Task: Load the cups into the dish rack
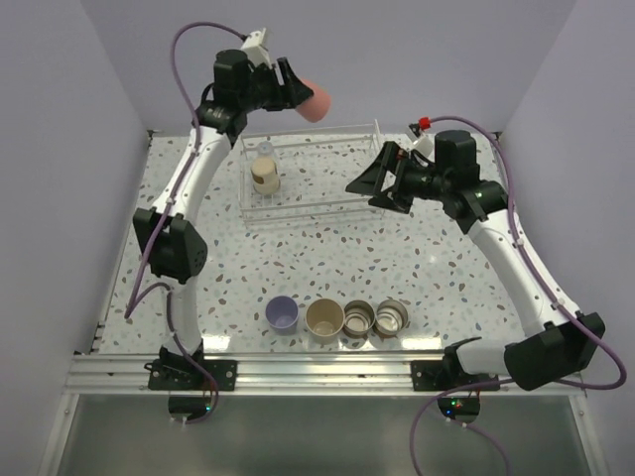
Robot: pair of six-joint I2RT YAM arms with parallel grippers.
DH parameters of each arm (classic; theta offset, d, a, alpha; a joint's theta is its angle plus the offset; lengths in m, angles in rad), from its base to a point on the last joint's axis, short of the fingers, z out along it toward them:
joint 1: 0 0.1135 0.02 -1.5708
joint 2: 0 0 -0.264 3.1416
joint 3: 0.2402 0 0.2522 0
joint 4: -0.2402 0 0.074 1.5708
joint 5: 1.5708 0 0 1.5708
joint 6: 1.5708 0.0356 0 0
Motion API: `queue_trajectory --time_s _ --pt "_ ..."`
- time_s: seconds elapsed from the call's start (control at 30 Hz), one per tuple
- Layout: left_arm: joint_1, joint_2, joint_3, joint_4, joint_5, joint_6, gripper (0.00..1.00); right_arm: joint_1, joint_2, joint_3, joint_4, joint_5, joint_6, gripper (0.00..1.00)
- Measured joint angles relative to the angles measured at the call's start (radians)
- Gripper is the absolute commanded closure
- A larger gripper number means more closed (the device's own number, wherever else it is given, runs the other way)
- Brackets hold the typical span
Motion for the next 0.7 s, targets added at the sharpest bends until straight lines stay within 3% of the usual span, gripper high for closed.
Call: queue_trajectory --time_s 0.3,0.7 --pt "-0.114 0.187 0.123 -0.199 -0.314 0.213 1.0 0.0 -0.041 0.005 -0.172 0.06 -0.096 0.02" --pt "-0.176 0.331 0.168 -0.275 -0.585 0.295 1.0 -0.001 -0.041 0.052 -0.272 0.083 -0.149 0.02"
